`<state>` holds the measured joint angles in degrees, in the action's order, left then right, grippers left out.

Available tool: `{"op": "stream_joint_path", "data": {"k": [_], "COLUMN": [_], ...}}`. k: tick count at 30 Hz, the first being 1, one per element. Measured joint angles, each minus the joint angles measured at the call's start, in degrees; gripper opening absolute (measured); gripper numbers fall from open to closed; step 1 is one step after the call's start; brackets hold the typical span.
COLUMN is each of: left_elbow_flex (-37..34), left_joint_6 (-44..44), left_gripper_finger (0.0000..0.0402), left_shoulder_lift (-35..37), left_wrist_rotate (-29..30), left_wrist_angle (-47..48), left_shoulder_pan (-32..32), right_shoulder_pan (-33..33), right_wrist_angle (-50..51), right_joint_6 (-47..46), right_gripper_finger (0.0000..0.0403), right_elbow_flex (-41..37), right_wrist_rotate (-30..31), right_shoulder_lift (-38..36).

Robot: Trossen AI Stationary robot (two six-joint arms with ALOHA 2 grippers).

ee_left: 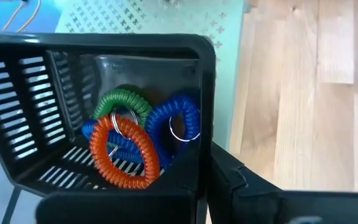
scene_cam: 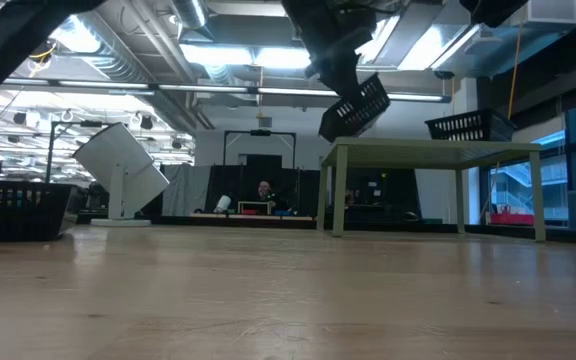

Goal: Pick & Place Office Desk Supplies
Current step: Put the right black basket on the shelf

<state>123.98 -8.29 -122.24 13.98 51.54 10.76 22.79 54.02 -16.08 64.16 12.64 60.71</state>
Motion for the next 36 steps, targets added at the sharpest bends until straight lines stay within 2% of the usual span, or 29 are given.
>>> {"op": "stream_joint_path", "data": {"k": [8, 20, 22, 25, 28, 32, 36], "left_elbow_flex": [0.0, 0.0, -0.1, -0.1, 0.0, 0.0, 0.0], "left_joint_6": [0.0, 0.0, 0.0, 0.0, 1.9, 6.8, 11.9], "left_gripper_finger": [0.0035, 0.0077, 0.0083, 0.0089, 0.0092, 0.0093, 0.0093], "left_shoulder_lift": [-0.1, -0.5, 0.4, 3.4, 6.2, 8.9, 10.1], "left_wrist_rotate": [3.0, 3.5, 4.3, 5.1, 5.2, 7.1, 10.2], "left_wrist_angle": [-0.6, -0.8, -0.7, 0.2, 4.9, 14.2, 22.2], "left_shoulder_pan": [0.0, -0.1, -0.4, -1.2, -2.4, -4.4, -6.5], "right_shoulder_pan": [0.0, 0.0, 0.0, -0.1, -1.7, -5.4, -9.3], "right_wrist_angle": [0.0, 0.1, 0.1, 0.2, 0.0, -1.4, -4.0], "right_joint_6": [0.2, 0.5, 1.3, 3.7, 6.6, 8.5, 14.4], "right_gripper_finger": [0.012, 0.012, 0.012, 0.012, 0.0124, 0.0156, 0.0217], "right_elbow_flex": [0.0, 0.0, 0.0, 0.0, 0.0, 0.0, -0.1], "right_wrist_rotate": [0.0, 0.0, 1.8, 8.4, 14.3, 15.0, 15.0], "right_shoulder_lift": [0.0, 0.0, 0.0, 0.0, 0.2, 0.4, 1.0]}}
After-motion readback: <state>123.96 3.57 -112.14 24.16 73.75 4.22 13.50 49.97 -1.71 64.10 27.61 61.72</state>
